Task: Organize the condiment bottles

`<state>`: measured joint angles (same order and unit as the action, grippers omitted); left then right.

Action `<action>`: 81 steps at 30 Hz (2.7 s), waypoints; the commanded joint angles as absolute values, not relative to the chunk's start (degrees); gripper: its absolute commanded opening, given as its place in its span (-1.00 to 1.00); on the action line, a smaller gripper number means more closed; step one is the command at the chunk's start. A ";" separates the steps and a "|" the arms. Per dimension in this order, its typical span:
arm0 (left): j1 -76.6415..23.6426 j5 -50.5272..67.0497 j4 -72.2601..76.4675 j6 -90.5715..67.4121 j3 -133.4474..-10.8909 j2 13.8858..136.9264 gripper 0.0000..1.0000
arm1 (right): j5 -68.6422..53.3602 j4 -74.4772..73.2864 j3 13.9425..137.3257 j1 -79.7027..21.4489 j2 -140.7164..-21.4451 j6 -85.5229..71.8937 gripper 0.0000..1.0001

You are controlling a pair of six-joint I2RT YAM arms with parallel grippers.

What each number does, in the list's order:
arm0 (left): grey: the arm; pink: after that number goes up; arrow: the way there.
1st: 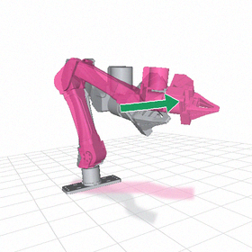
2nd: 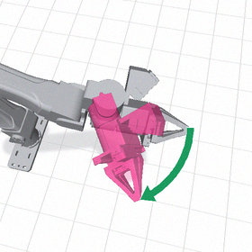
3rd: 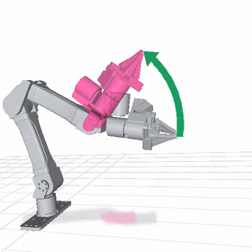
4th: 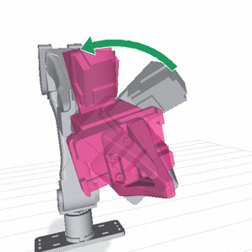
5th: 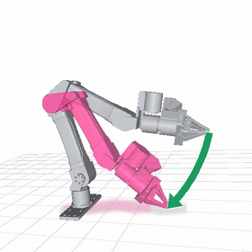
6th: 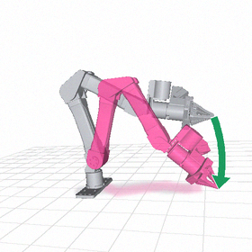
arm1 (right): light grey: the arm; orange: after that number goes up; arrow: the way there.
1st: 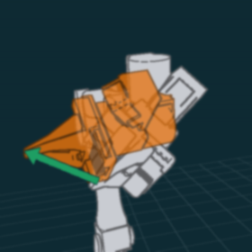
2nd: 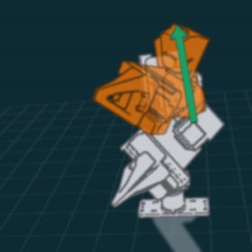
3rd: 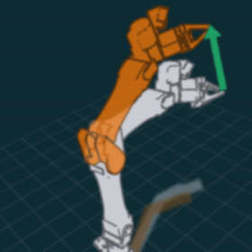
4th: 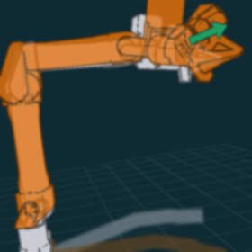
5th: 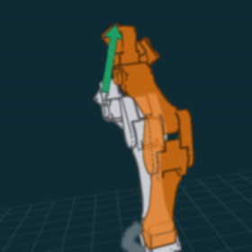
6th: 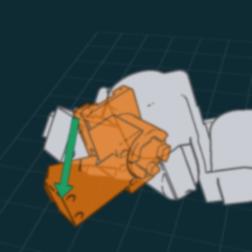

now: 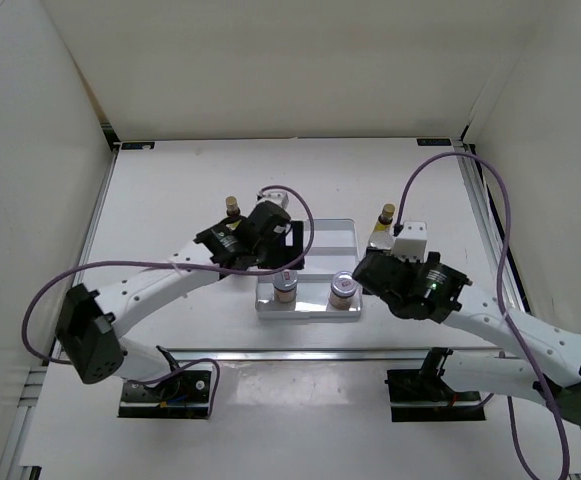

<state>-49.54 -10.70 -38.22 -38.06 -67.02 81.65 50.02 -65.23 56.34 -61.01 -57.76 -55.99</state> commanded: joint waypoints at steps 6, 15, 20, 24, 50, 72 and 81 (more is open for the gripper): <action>-48.01 -27.49 -46.57 -26.90 -72.87 66.73 1.00 | 40.63 -49.06 61.78 -45.73 -62.12 -29.47 1.00; -38.24 -42.26 -49.57 -24.08 -58.55 52.67 1.00 | 28.93 -42.81 64.42 -34.55 -70.91 -25.49 1.00; -35.77 -43.69 -47.11 -25.31 -52.73 49.14 1.00 | 22.86 -39.91 65.57 -29.98 -74.61 -23.56 1.00; -35.77 -43.15 -44.74 -23.91 -52.21 49.91 1.00 | 19.86 -37.44 65.57 -28.65 -77.25 -22.42 0.95; -35.77 -40.78 -44.74 -22.85 -53.88 54.93 1.00 | 28.66 -39.02 72.69 -40.86 -71.27 -25.93 -0.72; -35.77 -40.26 -44.74 -22.85 -53.88 55.99 1.00 | 24.96 -31.46 64.96 -42.63 -82.17 -32.07 -0.72; -35.77 -39.02 -44.74 -22.85 -53.88 57.04 1.00 | 25.66 -32.86 64.95 -43.15 -81.75 -32.61 0.72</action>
<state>-36.05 -40.16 -45.39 -23.11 -52.23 56.90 25.12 -34.09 64.71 -42.46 -83.09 -31.35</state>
